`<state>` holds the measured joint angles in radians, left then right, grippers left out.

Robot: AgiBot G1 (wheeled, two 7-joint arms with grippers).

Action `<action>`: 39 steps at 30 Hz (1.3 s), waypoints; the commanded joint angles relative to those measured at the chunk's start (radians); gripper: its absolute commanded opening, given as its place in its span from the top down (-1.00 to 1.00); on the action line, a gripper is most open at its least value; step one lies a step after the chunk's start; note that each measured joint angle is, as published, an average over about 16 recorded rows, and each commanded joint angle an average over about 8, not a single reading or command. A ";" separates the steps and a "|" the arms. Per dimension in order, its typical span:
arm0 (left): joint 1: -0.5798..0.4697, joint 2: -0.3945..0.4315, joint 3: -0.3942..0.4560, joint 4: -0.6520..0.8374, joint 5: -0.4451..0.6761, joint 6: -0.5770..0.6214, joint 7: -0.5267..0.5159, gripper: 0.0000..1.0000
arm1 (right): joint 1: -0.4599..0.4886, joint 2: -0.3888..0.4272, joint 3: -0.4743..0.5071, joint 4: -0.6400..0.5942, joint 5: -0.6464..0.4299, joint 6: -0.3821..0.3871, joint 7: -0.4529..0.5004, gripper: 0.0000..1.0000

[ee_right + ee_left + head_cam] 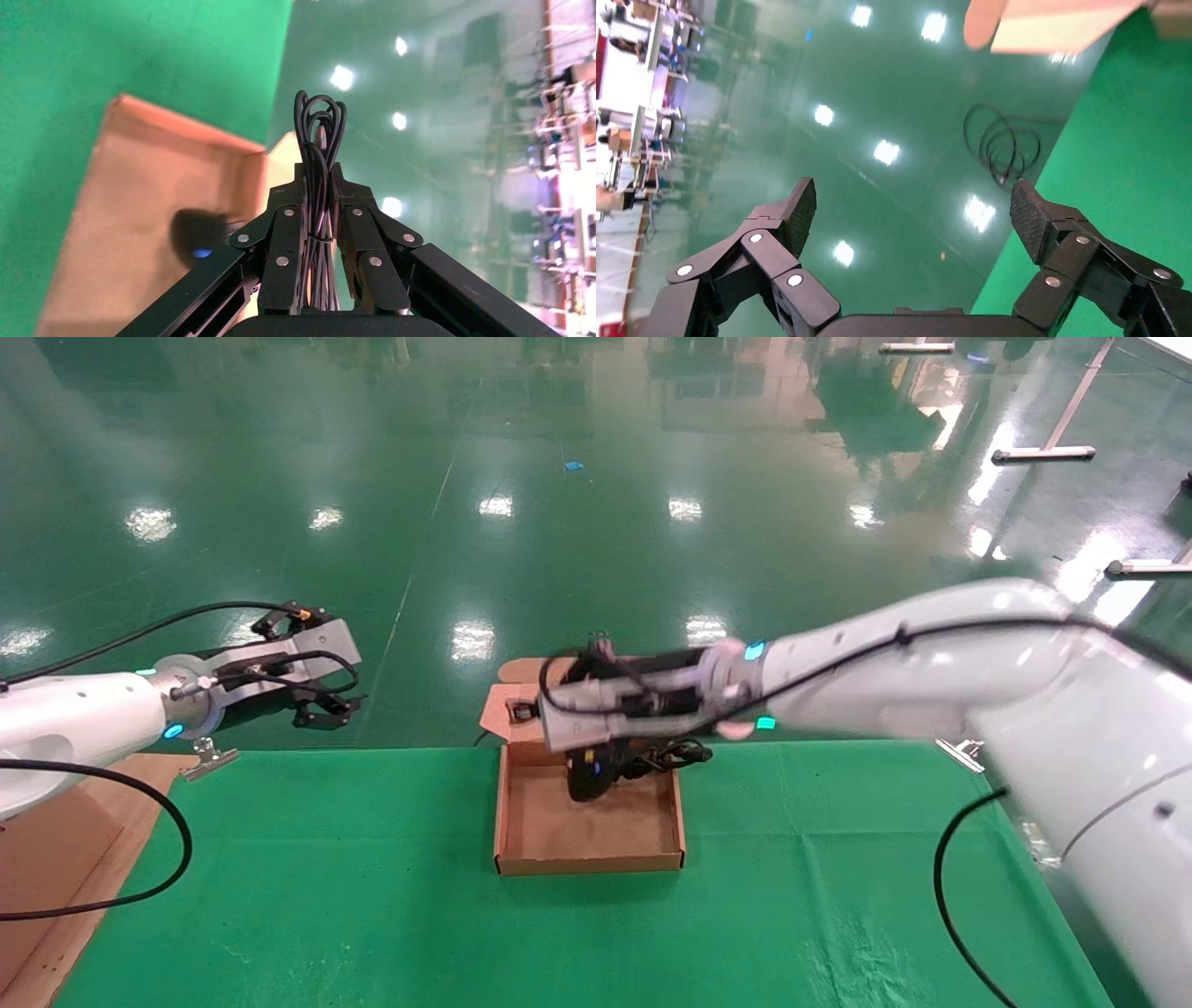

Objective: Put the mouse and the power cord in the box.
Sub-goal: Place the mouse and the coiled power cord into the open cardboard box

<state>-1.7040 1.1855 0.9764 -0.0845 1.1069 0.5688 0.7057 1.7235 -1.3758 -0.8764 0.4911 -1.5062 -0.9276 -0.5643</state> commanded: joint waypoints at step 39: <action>0.101 -0.102 -0.126 -0.187 -0.083 0.165 -0.116 -1.00 | -0.146 0.136 0.046 0.157 0.160 -0.043 0.158 -1.00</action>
<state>-1.6028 1.0835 0.8503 -0.2712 1.0236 0.7333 0.5898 1.5774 -1.2398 -0.8307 0.6481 -1.3465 -0.9707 -0.4066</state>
